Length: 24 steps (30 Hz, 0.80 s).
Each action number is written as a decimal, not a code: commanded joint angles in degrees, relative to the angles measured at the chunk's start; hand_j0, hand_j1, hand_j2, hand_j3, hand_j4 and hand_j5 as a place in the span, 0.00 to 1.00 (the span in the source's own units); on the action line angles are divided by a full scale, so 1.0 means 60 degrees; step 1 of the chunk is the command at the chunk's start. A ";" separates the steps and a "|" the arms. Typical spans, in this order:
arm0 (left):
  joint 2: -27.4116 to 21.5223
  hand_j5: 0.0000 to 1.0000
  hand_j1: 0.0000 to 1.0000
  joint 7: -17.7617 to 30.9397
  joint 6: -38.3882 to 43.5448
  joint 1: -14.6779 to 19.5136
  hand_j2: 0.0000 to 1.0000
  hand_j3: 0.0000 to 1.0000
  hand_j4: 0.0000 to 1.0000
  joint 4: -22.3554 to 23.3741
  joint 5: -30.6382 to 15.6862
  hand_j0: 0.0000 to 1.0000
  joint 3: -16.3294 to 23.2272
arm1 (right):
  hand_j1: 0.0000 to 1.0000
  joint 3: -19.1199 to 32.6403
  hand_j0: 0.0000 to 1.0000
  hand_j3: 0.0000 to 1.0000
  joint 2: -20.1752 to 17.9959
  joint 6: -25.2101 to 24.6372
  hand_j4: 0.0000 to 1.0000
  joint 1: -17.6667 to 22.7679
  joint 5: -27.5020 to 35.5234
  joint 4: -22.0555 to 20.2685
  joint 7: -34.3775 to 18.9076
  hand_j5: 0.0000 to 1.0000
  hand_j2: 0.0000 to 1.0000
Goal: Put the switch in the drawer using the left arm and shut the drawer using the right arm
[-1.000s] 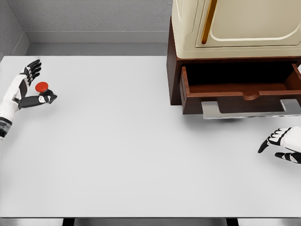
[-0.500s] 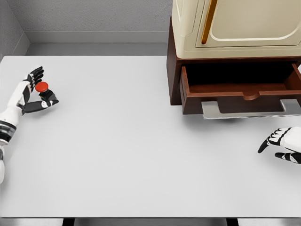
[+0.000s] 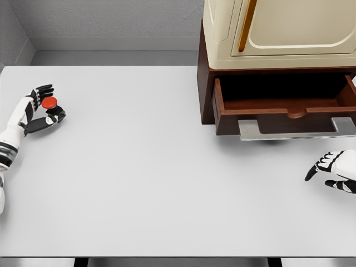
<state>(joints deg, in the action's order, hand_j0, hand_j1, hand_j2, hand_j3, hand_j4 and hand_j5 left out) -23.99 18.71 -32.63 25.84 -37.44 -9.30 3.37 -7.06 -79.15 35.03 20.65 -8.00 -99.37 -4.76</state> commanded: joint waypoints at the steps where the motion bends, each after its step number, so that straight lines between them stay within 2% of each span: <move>1: -0.0001 0.76 0.76 0.0002 0.0004 0.0000 0.76 0.76 0.76 0.0029 -0.0047 0.76 -0.0004 | 0.60 0.0004 0.60 0.60 -0.0022 -0.0006 0.60 0.0000 0.0059 -0.0006 0.0017 0.60 0.60; 4: 0.0014 0.76 0.76 0.0002 0.0004 -0.0015 0.76 0.76 0.76 0.0014 -0.0047 0.76 -0.0004 | 0.60 0.0004 0.60 0.60 -0.0036 -0.0006 0.60 0.0000 0.0059 -0.0006 0.0017 0.60 0.60; 7: 0.0014 0.68 0.68 0.0002 -0.0187 -0.0044 0.68 0.68 0.68 0.0014 -0.0047 0.68 -0.0004 | 0.60 0.0004 0.60 0.60 -0.0036 -0.0006 0.60 0.0000 0.0059 -0.0006 0.0017 0.60 0.60; 12: 0.0014 0.67 0.67 0.0002 -0.0362 -0.0117 0.67 0.67 0.67 0.0014 -0.0061 0.67 -0.0004 | 0.60 0.0004 0.60 0.60 -0.0022 -0.0006 0.60 0.0000 0.0059 -0.0006 0.0003 0.60 0.60; 18: 0.0014 0.57 0.57 0.0017 -0.0377 -0.0132 0.57 0.57 0.57 -0.0118 -0.0076 0.57 -0.0004 | 0.60 0.0004 0.60 0.60 -0.0036 -0.0006 0.60 0.0000 0.0059 -0.0006 0.0017 0.60 0.60; 24: -0.0001 0.51 0.51 0.0061 -0.0362 -0.0264 0.51 0.51 0.51 -0.0777 -0.0076 0.51 -0.0004 | 0.60 0.0004 0.60 0.60 -0.0036 -0.0006 0.60 0.0000 0.0059 0.0008 0.0017 0.60 0.60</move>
<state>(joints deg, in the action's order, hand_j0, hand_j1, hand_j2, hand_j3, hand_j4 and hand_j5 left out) -23.90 18.96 -34.85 24.26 -40.84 -9.30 3.40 -7.06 -79.21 35.03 20.65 -8.00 -99.33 -4.68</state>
